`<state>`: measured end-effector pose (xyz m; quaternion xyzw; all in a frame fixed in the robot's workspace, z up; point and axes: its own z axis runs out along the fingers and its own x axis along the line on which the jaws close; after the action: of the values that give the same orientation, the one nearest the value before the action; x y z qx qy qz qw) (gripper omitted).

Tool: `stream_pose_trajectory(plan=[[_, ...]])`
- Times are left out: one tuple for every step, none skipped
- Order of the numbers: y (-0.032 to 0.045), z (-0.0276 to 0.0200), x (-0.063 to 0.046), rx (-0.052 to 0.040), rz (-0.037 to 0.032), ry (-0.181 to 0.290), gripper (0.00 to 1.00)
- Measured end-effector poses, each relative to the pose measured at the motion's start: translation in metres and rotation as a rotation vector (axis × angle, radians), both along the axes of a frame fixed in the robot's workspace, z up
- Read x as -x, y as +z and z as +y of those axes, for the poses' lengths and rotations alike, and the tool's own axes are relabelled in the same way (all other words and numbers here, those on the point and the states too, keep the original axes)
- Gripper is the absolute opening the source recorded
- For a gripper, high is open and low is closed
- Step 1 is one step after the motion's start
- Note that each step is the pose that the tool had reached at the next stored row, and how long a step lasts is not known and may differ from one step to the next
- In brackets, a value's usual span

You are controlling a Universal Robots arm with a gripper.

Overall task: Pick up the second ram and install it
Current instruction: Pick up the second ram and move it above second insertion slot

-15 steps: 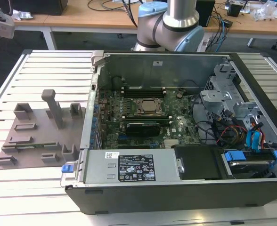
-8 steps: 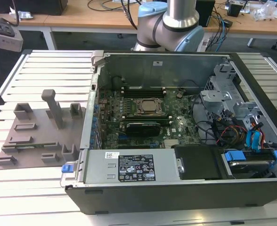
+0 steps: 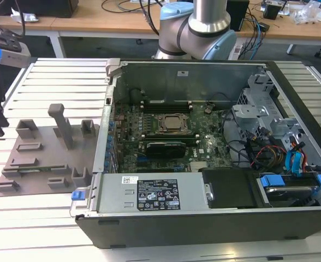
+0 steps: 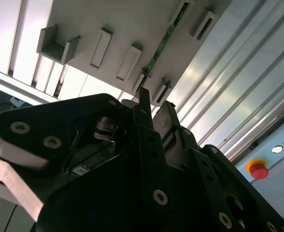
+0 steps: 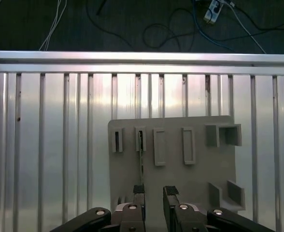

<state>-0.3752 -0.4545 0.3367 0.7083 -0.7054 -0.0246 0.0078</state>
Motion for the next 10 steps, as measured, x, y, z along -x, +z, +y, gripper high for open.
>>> stream_pose_trajectory(plan=[[-0.0017,0.0,0.0,0.0,0.0,0.0,0.3],[-0.0032,0.0,0.0,0.0,0.0,0.0,0.3],[-0.0044,0.0,0.0,-0.0001,-0.0001,0.0,0.3],[-0.0052,0.0,0.0,0.0,0.0,0.0,0.3],[-0.0061,0.0,0.0,0.0,0.0001,0.0,0.3],[-0.008,0.0,0.0,0.0001,0.0001,0.0,0.3],[-0.0095,0.0,0.0,0.0001,0.0,0.0,0.3],[-0.0109,0.0,0.0,0.0,0.0,0.0,0.3],[-0.0128,0.0,0.0,0.0,0.0,0.0,0.3],[-0.0147,0.0,0.0,0.0001,0.0001,0.0,0.3]])
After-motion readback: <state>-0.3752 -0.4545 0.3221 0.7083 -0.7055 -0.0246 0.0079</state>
